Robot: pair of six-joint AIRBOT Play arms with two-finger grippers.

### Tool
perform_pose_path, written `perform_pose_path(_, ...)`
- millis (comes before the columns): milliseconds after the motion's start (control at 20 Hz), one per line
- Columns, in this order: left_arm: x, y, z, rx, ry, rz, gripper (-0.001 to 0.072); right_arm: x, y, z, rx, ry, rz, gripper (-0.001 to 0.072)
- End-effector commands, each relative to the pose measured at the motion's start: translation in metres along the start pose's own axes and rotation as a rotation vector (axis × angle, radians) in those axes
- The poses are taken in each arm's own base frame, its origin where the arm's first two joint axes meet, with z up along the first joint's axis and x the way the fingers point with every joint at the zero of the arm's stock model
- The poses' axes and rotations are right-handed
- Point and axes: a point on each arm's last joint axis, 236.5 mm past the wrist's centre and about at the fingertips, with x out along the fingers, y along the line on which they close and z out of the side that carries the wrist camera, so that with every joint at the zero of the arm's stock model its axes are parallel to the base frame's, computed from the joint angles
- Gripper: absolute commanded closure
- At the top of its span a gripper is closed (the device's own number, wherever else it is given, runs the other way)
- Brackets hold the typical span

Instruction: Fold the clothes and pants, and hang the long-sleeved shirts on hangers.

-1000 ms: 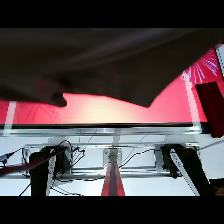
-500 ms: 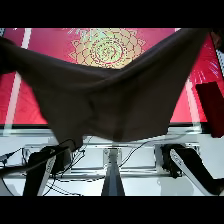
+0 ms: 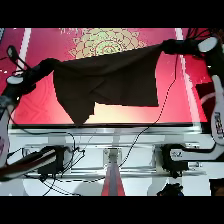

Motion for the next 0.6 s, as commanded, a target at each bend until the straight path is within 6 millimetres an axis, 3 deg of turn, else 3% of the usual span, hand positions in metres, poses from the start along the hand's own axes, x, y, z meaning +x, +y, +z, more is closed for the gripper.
perform_pose_path(0, 0.035, -0.001, 0.02, 0.02, -0.008, -0.009, 0.069, 0.034, -0.029, 0.006, 0.059, -0.079, -0.057, 0.0692)
perform_pose_path(50, 0.035, -0.005, 0.027, 0.037, -0.018, -0.016, 0.0619, 0.032, -0.028, 0.008, 0.055, -0.084, -0.058, 0.0568)
perform_pose_path(100, 0.034, -0.009, 0.03, 0.061, -0.013, -0.028, 0.0338, 0.029, -0.028, 0.007, 0.034, -0.074, -0.064, 0.0308)
perform_pose_path(150, 0.03, -0.012, 0.028, 0.096, 0.008, -0.04, -0.0001, 0.026, -0.03, 0.006, -0.005, -0.059, -0.079, 0.0235)
perform_pose_path(200, 0.022, -0.013, 0.022, 0.149, 0.054, -0.057, 0.0005, 0.021, -0.033, 0.0, -0.062, -0.025, -0.101, 0.0243)
perform_pose_path(300, -0.004, -0.006, 0.007, 0.273, 0.177, -0.076, 0.0005, 0.004, -0.049, -0.02, -0.154, 0.089, -0.152, 0.0375)
perform_pose_path(350, -0.023, 0.001, 0.003, 0.316, 0.228, -0.075, 0.0005, -0.008, -0.06, -0.034, -0.161, 0.161, -0.166, 0.0404)
perform_pose_path(450, -0.06, 0.014, 0.007, 0.345, 0.279, -0.067, 0.0005, -0.031, -0.082, -0.074, -0.107, 0.332, -0.165, 0.0407)
perform_pose_path(550, -0.095, 0.029, 0.03, 0.32, 0.234, -0.03, 0.0005, -0.059, -0.101, -0.127, -0.008, 0.532, -0.131, 0.041)
